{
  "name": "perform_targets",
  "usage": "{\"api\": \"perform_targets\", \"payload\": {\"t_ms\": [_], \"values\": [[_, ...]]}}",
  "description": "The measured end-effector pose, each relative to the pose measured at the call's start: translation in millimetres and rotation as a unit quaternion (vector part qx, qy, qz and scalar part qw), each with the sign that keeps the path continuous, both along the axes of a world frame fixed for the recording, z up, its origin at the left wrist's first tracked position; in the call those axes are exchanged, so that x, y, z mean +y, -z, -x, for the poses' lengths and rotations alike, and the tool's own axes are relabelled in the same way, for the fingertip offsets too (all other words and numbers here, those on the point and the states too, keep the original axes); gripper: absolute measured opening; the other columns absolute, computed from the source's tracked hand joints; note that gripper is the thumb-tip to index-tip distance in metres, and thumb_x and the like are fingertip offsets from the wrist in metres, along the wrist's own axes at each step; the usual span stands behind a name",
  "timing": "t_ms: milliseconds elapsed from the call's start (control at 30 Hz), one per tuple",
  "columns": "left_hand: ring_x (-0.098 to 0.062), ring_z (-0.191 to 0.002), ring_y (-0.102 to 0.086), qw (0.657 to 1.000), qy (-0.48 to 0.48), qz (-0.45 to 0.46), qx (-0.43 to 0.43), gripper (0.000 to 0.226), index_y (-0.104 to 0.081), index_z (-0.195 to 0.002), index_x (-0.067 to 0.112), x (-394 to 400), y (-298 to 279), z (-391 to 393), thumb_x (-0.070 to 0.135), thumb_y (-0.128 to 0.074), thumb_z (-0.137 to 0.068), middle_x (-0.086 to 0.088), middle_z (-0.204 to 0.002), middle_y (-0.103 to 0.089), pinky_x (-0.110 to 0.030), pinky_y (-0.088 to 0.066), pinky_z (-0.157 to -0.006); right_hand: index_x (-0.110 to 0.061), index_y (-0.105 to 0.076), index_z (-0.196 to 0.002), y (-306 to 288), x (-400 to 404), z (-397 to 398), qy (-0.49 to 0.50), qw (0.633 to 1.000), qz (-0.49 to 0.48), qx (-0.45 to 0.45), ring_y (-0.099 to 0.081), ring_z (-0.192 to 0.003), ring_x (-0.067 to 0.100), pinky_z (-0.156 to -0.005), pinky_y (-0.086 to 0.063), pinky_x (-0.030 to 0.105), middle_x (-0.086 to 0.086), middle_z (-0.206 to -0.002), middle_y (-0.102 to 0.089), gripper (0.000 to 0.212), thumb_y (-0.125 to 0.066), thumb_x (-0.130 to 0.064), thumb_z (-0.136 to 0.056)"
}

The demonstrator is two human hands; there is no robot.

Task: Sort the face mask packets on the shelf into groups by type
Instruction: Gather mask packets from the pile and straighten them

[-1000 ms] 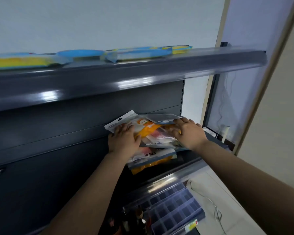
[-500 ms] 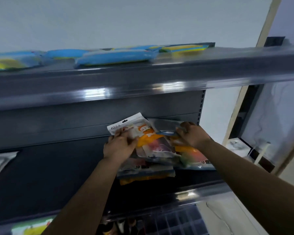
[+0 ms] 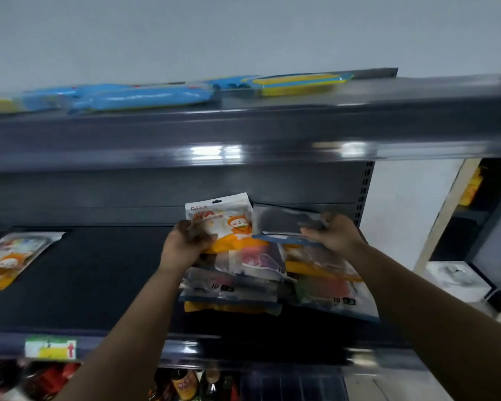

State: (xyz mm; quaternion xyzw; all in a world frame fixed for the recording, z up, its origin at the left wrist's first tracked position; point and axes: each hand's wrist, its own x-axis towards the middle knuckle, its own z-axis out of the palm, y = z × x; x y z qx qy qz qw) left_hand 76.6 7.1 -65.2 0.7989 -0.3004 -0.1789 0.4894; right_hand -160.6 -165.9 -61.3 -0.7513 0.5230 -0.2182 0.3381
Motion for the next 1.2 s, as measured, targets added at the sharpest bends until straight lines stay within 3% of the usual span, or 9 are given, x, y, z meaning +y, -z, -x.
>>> {"api": "perform_targets", "payload": {"t_ms": [167,333,533,633,733,800,933,1067,1200], "values": [[-0.029,-0.113,-0.058,0.996,-0.046,0.073,0.017,0.076,-0.045,-0.130,0.014,4,-3,3,0.013,-0.085,-0.065,-0.007,-0.120,-0.060,-0.051,-0.050,-0.094,-0.010,-0.063,-0.114,3,-7,4,0.017,0.994,0.020,-0.109,-0.062,-0.101,0.019,-0.080,-0.042,0.022,0.002,-0.108,-0.066,0.060,-0.086,-0.029,-0.063],[-0.032,-0.121,-0.052,0.985,-0.093,0.136,0.049,0.086,-0.031,-0.143,0.006,16,-6,8,-0.005,-0.077,-0.070,-0.017,-0.132,-0.053,-0.047,-0.045,-0.101,0.001,-0.069,-0.098,5,-11,2,0.038,0.964,-0.095,-0.246,-0.065,-0.099,0.029,-0.094,-0.049,0.037,0.015,-0.105,-0.070,0.041,-0.086,-0.010,-0.062],[-0.024,-0.086,-0.057,0.987,-0.151,0.049,-0.006,0.020,-0.061,-0.089,-0.003,44,-15,15,-0.007,-0.070,-0.072,-0.013,-0.086,-0.059,-0.035,-0.048,-0.075,-0.019,-0.064,-0.091,0,-1,-11,-0.054,0.938,-0.143,-0.311,-0.066,-0.096,0.033,-0.093,-0.051,0.051,0.008,-0.096,-0.070,0.027,-0.076,-0.003,-0.073],[-0.033,-0.090,-0.063,0.974,-0.186,0.090,0.091,0.021,-0.060,-0.088,0.000,63,-8,5,-0.014,-0.064,-0.074,-0.021,-0.087,-0.061,-0.047,-0.056,-0.080,-0.014,-0.060,-0.116,-5,13,-20,-0.093,0.914,-0.163,-0.360,-0.067,-0.092,0.030,-0.082,-0.054,0.046,0.008,-0.101,-0.069,0.048,-0.075,0.000,-0.073],[-0.031,-0.068,-0.059,0.937,-0.198,0.178,0.228,0.025,-0.055,-0.093,-0.003,86,-4,0,-0.023,-0.050,-0.079,-0.020,-0.081,-0.057,-0.033,-0.056,-0.042,-0.015,-0.057,-0.121,-11,34,-33,-0.122,0.884,-0.186,-0.411,-0.065,-0.081,0.019,-0.067,-0.051,0.031,0.002,-0.095,-0.068,0.050,-0.069,0.005,-0.076],[-0.024,-0.061,-0.053,0.926,-0.200,0.200,0.249,0.022,-0.052,-0.087,-0.002,104,-1,1,-0.023,-0.046,-0.082,-0.015,-0.074,-0.052,-0.024,-0.049,-0.034,-0.014,-0.056,-0.124,-16,53,-45,-0.142,0.872,-0.191,-0.428,-0.065,-0.077,0.015,-0.060,-0.052,0.027,0.001,-0.094,-0.067,0.052,-0.067,0.007,-0.077],[-0.013,-0.050,-0.058,0.928,-0.196,0.240,0.206,0.025,-0.054,-0.082,0.005,144,3,-6,-0.020,-0.053,-0.080,-0.010,-0.074,-0.054,-0.019,-0.046,-0.037,-0.017,-0.054,-0.126,-24,91,-71,-0.182,0.859,-0.211,-0.430,-0.066,-0.081,0.021,-0.056,-0.059,0.032,0.005,-0.101,-0.068,0.055,-0.066,0.007,-0.078],[-0.019,-0.074,-0.058,0.910,-0.237,0.297,0.165,0.039,-0.053,-0.108,0.011,187,4,-19,-0.018,-0.053,-0.083,-0.005,-0.089,-0.060,-0.023,-0.055,-0.048,-0.021,-0.049,-0.133,-29,130,-104,-0.204,0.866,-0.216,-0.403,-0.066,-0.097,0.027,-0.067,-0.054,0.034,0.006,-0.112,-0.067,0.064,-0.068,0.003,-0.078],[-0.025,-0.088,-0.056,0.911,-0.246,0.315,0.098,0.043,-0.054,-0.119,0.011,238,2,-40,-0.012,-0.056,-0.084,-0.009,-0.101,-0.060,-0.029,-0.048,-0.064,-0.017,-0.050,-0.132,-27,169,-143,-0.211,0.859,-0.232,-0.405,-0.065,-0.089,0.022,-0.079,-0.056,0.041,0.003,-0.102,-0.068,0.062,-0.067,0.006,-0.078]]}}
